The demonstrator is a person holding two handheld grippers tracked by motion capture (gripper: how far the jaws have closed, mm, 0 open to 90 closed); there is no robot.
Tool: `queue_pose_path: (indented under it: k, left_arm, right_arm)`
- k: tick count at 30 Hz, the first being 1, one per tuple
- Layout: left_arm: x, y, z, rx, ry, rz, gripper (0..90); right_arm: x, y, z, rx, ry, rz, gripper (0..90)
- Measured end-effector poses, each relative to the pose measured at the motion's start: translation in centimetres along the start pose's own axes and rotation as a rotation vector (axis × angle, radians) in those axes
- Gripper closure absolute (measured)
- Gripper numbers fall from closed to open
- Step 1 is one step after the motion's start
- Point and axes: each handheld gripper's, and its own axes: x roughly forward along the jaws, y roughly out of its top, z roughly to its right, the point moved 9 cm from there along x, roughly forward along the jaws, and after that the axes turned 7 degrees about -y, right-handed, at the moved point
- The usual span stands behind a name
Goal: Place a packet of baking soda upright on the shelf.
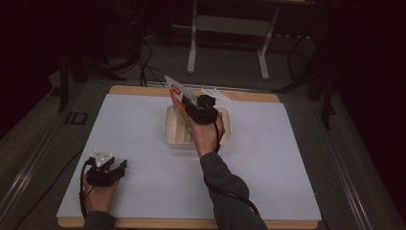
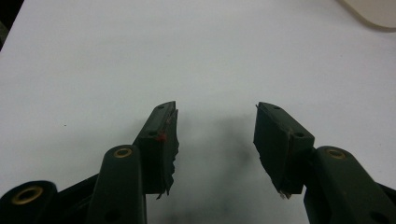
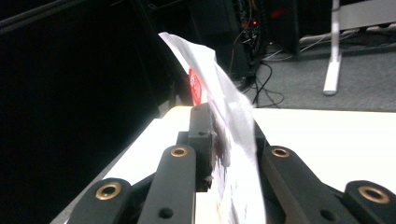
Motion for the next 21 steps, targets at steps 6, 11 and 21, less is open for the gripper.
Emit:
queue_pose_path:
  k: [6,11,21]
  left_arm:
    - [0.0,0.0,0.0,0.002,0.0,-0.001,49.1]
    - [0.1,0.0,0.0,0.01,0.007,-0.007,49.1]
    - [0.1,-0.1,0.0,0.01,0.006,-0.009,49.1]
  right_arm:
    - [-0.9,0.4,0.8,-0.042,-0.068,0.032,89.6]
    - [-2.3,0.1,2.3,-0.031,-0.09,0.059,89.9]
    - [-4.5,-1.0,4.0,-0.039,-0.147,0.138,90.0]
